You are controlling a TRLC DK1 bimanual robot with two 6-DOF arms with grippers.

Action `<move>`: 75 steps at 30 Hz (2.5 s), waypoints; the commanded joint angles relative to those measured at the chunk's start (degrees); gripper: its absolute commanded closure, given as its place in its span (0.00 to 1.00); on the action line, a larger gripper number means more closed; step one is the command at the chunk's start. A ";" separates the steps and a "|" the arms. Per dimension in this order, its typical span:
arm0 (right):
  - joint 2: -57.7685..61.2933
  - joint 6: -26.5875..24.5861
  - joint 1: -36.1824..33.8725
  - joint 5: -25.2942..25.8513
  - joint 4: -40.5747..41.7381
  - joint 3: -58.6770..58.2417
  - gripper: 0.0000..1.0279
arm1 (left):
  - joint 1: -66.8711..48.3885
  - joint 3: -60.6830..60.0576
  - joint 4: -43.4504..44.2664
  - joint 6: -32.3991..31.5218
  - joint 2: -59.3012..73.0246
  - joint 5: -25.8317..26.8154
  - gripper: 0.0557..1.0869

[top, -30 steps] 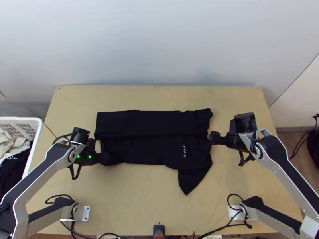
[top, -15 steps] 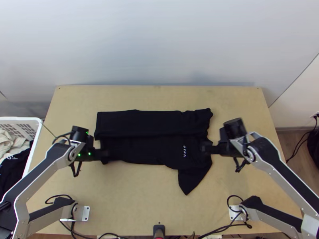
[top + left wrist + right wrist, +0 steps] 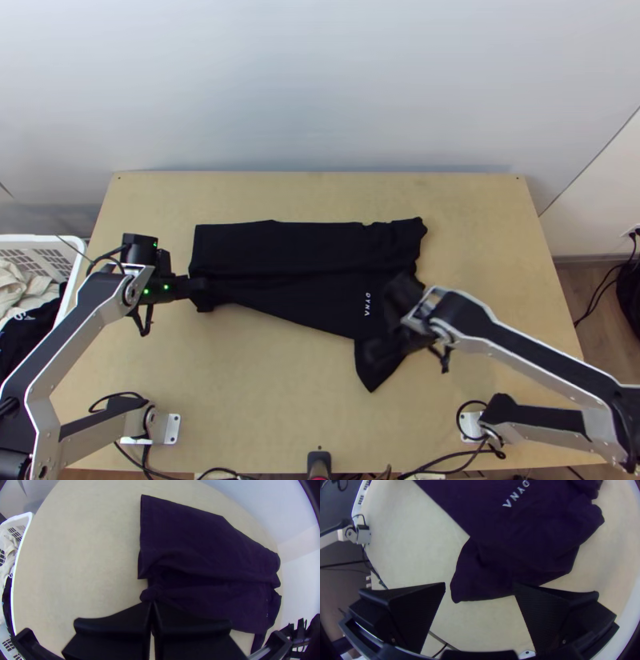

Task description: Fold the t-shirt

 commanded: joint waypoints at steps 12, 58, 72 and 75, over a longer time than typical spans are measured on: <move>11.00 0.25 13.95 4.37 3.44 -1.55 0.08 | 0.83 1.25 0.21 -0.70 1.68 -1.08 0.96; 9.77 -7.93 -26.22 8.68 2.91 18.93 0.97 | 3.47 14.96 -2.78 0.88 4.15 1.91 0.96; 32.89 -9.33 -30.09 8.68 3.17 43.01 0.97 | 5.66 32.10 -1.72 0.88 21.90 1.91 0.96; 37.98 -9.60 -31.14 8.68 3.17 48.81 0.97 | 6.02 34.74 -0.75 0.88 25.15 1.74 0.96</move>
